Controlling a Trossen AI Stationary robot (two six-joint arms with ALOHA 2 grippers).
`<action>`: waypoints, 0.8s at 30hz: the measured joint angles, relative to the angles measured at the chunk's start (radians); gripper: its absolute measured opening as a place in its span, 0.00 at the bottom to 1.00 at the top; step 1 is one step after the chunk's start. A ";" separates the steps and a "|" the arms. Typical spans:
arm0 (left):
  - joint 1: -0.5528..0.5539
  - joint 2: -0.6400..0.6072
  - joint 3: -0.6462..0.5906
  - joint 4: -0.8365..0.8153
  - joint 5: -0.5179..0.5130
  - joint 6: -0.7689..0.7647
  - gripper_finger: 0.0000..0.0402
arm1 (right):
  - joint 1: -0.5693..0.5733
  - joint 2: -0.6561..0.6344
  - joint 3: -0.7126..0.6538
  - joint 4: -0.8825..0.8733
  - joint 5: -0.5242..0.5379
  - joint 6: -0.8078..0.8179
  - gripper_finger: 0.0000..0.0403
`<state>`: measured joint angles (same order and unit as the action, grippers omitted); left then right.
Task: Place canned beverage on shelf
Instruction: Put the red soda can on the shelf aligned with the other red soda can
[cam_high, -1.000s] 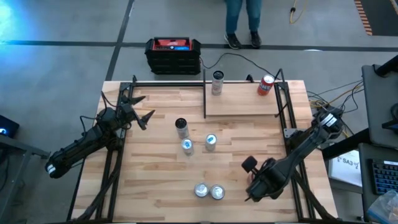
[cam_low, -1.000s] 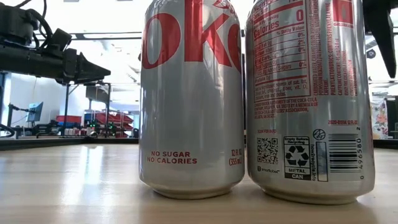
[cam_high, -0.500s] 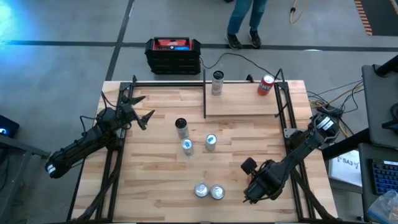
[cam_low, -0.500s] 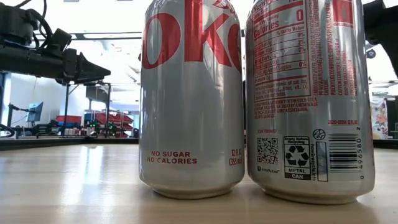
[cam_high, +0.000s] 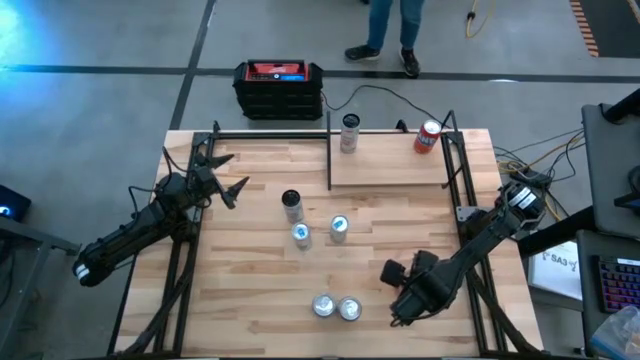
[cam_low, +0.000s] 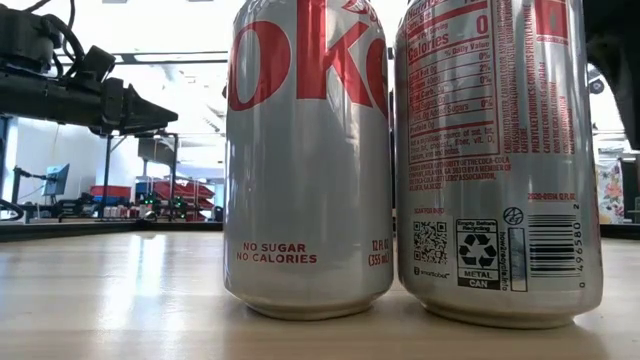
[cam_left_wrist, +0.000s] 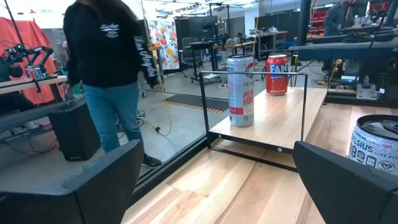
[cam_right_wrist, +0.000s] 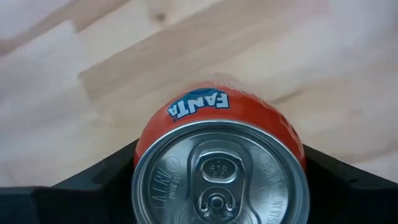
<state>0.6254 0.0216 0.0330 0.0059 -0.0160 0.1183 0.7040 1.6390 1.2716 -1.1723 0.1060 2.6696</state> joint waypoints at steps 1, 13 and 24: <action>0.000 0.000 0.000 0.000 0.000 0.000 0.99 | 0.000 0.000 0.000 0.001 0.010 -0.056 0.72; 0.000 0.000 0.000 0.000 0.000 0.000 0.99 | 0.000 -0.001 0.011 0.007 0.018 -0.385 0.72; 0.000 0.000 0.000 0.000 0.000 0.000 0.99 | 0.000 -0.002 0.012 0.003 0.029 -0.369 0.72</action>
<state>0.6254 0.0216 0.0330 0.0059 -0.0161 0.1182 0.7040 1.6371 1.2839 -1.1695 0.1351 2.3009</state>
